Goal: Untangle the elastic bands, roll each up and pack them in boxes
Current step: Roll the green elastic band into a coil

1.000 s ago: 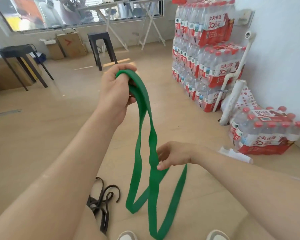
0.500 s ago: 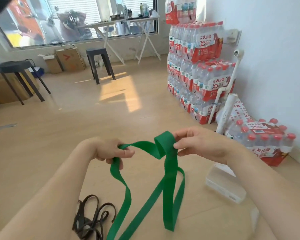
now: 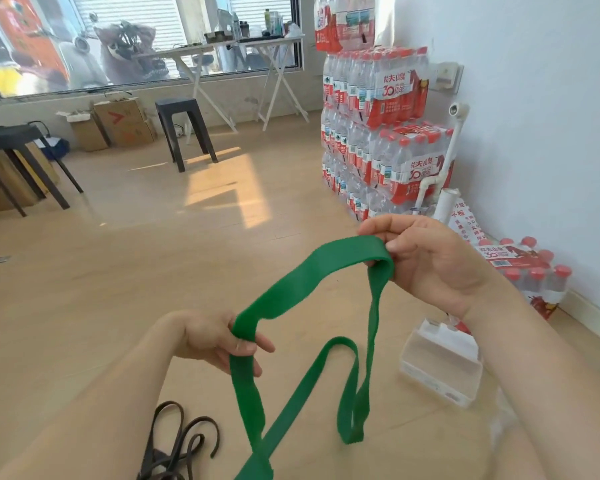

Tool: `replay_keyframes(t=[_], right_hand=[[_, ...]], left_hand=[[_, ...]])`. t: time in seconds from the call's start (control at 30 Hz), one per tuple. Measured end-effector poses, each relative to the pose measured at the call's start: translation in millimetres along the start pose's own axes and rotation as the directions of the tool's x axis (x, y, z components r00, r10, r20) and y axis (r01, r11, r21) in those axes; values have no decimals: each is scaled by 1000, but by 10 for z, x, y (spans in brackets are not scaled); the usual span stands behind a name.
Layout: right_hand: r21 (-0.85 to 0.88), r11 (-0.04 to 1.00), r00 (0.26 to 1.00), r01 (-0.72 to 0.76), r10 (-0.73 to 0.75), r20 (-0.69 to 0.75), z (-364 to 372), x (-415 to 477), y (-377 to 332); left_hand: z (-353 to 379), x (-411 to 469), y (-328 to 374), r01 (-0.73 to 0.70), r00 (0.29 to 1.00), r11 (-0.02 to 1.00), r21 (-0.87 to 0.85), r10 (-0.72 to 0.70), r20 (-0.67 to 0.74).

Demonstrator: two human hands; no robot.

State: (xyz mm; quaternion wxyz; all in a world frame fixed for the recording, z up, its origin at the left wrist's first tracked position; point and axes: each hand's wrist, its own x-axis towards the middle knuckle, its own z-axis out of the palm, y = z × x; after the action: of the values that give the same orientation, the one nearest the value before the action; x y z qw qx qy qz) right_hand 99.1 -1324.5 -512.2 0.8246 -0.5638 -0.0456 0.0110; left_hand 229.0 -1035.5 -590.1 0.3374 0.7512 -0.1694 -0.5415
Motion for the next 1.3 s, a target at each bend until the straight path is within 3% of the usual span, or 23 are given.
replay_keyframes(t=[0.07, 0.13, 0.2, 0.27, 0.33, 0.4, 0.43, 0.5, 0.57, 0.67, 0.8, 0.87, 0.93, 1.1, 1.2, 1.3], right_hand=[[50, 999, 1000, 2, -2, -5, -3, 11, -2], [74, 997, 1000, 9, -8, -9, -11, 25, 11], [50, 999, 1000, 10, -10, 6, -8, 35, 38], [-17, 1000, 999, 0, 0, 39, 8, 44, 69], [-79, 997, 998, -1, 7, 68, 24, 47, 92], [-90, 996, 996, 26, -18, 83, 25, 50, 95], [-84, 996, 996, 41, -35, 78, 28, 56, 94], [-67, 995, 997, 74, -72, 26, 64, 61, 85], [-93, 990, 993, 102, -108, -56, 129, 68, 87], [-420, 898, 953, 134, -233, -192, 261, 78, 108], [-686, 721, 903, 97, -354, -244, 343, 108, 176], [-658, 752, 928, 43, -273, -253, 351, 102, 194], [-518, 855, 961, 16, -156, -230, 373, 90, 203], [-569, 815, 927, 105, -288, -240, 405, 92, 218], [-594, 793, 928, 136, -311, -204, 423, 87, 209], [-617, 774, 931, 140, -316, -185, 434, 86, 229]], left_hand=[[-5, 73, -23, 4, 990, 999, -44, 2, 138], [-5, 145, 6, 38, 988, 989, 145, -60, 145], [25, 198, 94, 107, 994, 883, 457, -97, -45], [135, 162, 283, 57, 956, 832, 551, 113, -270], [320, 34, 541, -289, 863, 910, 298, 382, -331], [542, -142, 825, -581, 754, 810, 80, 573, -323], [645, -200, 935, -650, 703, 756, 73, 636, -318], [837, -187, 1047, -706, 602, 685, 176, 713, -360], [949, -114, 1076, -704, 485, 659, 264, 719, -498], [934, -79, 1077, -711, 371, 644, 282, 684, -628], [895, -107, 1036, -660, 410, 689, 298, 664, -626], [900, -132, 1039, -675, 450, 704, 223, 631, -632], [907, -168, 1050, -690, 473, 704, 167, 614, -632], [845, -215, 1057, -640, 350, 716, 279, 595, -723], [806, -305, 1079, -664, 363, 710, 234, 580, -729], [784, -329, 1072, -633, 320, 708, 313, 607, -727]])
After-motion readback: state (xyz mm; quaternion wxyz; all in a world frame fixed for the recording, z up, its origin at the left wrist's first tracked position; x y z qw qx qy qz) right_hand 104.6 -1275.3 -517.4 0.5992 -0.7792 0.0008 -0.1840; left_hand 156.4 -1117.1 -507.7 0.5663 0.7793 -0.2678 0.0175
